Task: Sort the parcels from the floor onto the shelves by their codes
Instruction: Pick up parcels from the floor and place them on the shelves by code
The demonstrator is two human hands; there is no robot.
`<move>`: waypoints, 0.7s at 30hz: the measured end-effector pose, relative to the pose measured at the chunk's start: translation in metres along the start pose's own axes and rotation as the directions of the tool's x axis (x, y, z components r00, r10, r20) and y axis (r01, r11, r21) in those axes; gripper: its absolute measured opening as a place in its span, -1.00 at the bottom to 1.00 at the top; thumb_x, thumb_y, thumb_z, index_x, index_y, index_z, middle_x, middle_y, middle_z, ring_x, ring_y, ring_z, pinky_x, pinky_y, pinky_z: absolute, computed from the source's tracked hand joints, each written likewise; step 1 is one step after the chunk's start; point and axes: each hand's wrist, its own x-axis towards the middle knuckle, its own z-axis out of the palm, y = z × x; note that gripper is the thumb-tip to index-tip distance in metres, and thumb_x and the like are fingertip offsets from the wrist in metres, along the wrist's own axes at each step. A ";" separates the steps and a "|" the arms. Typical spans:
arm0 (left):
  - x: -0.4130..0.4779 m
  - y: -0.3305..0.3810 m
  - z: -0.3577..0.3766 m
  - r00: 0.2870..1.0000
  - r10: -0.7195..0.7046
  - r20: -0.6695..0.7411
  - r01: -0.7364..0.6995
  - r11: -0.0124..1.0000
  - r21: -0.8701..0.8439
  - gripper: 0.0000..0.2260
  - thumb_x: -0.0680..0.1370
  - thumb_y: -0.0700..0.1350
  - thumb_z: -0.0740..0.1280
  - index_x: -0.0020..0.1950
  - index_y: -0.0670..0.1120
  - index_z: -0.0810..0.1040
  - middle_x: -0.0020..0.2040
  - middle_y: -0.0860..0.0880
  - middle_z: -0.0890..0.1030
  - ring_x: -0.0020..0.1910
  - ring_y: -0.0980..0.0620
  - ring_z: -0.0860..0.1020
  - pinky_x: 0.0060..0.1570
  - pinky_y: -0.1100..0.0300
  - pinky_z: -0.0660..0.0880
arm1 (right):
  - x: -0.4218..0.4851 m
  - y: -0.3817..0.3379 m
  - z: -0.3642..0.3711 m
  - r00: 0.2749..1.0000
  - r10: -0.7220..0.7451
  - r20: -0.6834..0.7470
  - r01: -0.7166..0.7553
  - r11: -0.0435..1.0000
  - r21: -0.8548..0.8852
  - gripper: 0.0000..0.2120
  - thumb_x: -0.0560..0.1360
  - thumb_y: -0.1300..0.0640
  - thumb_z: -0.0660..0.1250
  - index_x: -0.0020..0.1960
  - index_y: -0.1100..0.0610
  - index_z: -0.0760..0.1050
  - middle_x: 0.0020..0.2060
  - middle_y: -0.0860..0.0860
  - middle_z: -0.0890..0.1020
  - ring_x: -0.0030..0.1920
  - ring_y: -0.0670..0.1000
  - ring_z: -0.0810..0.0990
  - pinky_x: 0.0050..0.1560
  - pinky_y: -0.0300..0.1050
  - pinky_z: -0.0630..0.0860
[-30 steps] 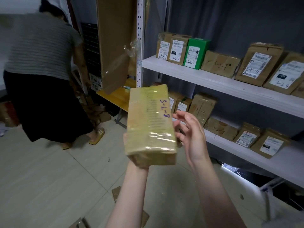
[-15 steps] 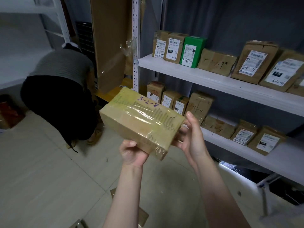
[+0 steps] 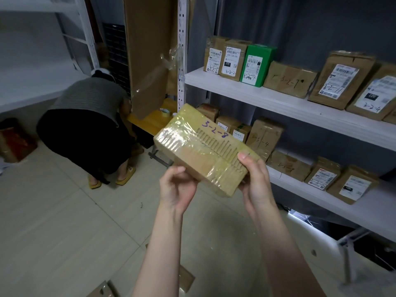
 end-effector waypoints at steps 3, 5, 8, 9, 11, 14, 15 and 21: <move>0.003 0.007 0.000 0.984 -0.056 -0.170 0.090 0.975 0.203 -0.35 0.09 0.05 0.56 0.10 -0.11 0.46 -0.08 -0.03 0.57 -0.09 -0.01 0.50 0.06 0.06 0.38 | 0.000 -0.003 0.000 0.998 -0.036 -0.057 0.038 0.998 0.042 -0.12 0.07 -0.17 0.49 0.33 0.12 0.40 0.07 0.05 0.65 -0.03 -0.01 0.66 -0.12 -0.06 0.57; 0.003 0.009 0.004 0.971 -0.028 -0.236 0.094 0.957 0.274 -0.43 0.22 0.10 0.47 0.14 -0.10 0.44 -0.25 0.04 0.55 -0.27 0.09 0.52 -0.05 0.14 0.42 | 0.000 -0.003 -0.002 0.996 -0.045 -0.081 0.050 0.997 0.060 -0.10 0.07 -0.16 0.51 0.34 0.11 0.39 0.10 0.05 0.64 0.02 0.03 0.65 -0.05 -0.01 0.58; 0.004 0.009 0.010 0.963 0.024 -0.267 0.085 0.916 0.392 -0.65 0.37 0.07 0.42 0.08 -0.04 0.52 -0.26 0.09 0.63 -0.26 0.12 0.59 -0.10 0.17 0.45 | -0.001 -0.004 -0.006 0.994 -0.052 -0.098 0.058 0.997 0.058 -0.15 0.08 -0.14 0.52 0.32 0.04 0.39 0.15 0.06 0.63 0.12 0.10 0.64 0.13 0.10 0.58; 0.004 0.009 0.011 0.959 0.040 -0.280 0.085 0.903 0.421 -0.69 0.39 0.09 0.42 0.07 -0.01 0.53 -0.18 0.07 0.66 -0.19 0.09 0.62 -0.06 0.15 0.47 | -0.001 -0.004 -0.007 0.993 -0.056 -0.100 0.062 0.996 0.059 -0.17 0.10 -0.12 0.53 0.32 0.04 0.39 0.14 0.06 0.63 0.13 0.10 0.63 0.15 0.11 0.57; 0.005 0.010 0.015 0.954 0.053 -0.296 0.089 0.890 0.447 -0.58 0.34 0.11 0.45 0.13 -0.02 0.53 -0.04 -0.03 0.64 -0.04 -0.01 0.62 0.04 0.09 0.49 | -0.001 -0.006 -0.009 0.992 -0.082 -0.099 0.088 0.994 0.057 -0.24 0.18 -0.03 0.52 0.33 0.04 0.37 0.08 0.02 0.64 0.07 0.04 0.64 0.12 0.06 0.57; 0.005 0.010 0.018 0.954 0.053 -0.295 0.092 0.884 0.458 -0.27 0.22 0.13 0.52 0.33 -0.12 0.46 0.00 -0.13 0.50 0.03 -0.11 0.46 0.02 0.10 0.55 | 0.000 -0.007 -0.011 0.990 -0.106 -0.094 0.113 0.991 0.071 -0.30 0.24 0.04 0.47 0.35 0.04 0.36 0.01 -0.03 0.64 -0.01 -0.03 0.65 0.08 0.00 0.57; 0.005 0.010 0.017 0.953 0.056 -0.298 0.091 0.885 0.457 -0.28 0.23 0.11 0.53 0.32 -0.12 0.46 -0.03 -0.13 0.49 0.03 -0.11 0.46 -0.01 0.13 0.59 | 0.000 -0.007 -0.012 0.990 -0.107 -0.096 0.114 0.991 0.075 -0.29 0.24 0.04 0.47 0.36 0.03 0.35 0.01 -0.03 0.64 -0.01 -0.03 0.65 0.06 0.00 0.58; 0.004 0.010 0.017 0.965 0.068 -0.252 0.049 0.901 0.432 -0.46 0.32 -0.09 0.47 0.27 -0.16 0.45 -0.09 -0.03 0.70 -0.15 0.03 0.69 -0.09 0.13 0.61 | 0.003 -0.004 -0.017 0.986 -0.099 -0.135 0.115 0.987 0.115 -0.18 0.22 0.02 0.52 0.42 0.03 0.29 0.14 0.03 0.61 0.09 -0.02 0.63 0.18 0.02 0.56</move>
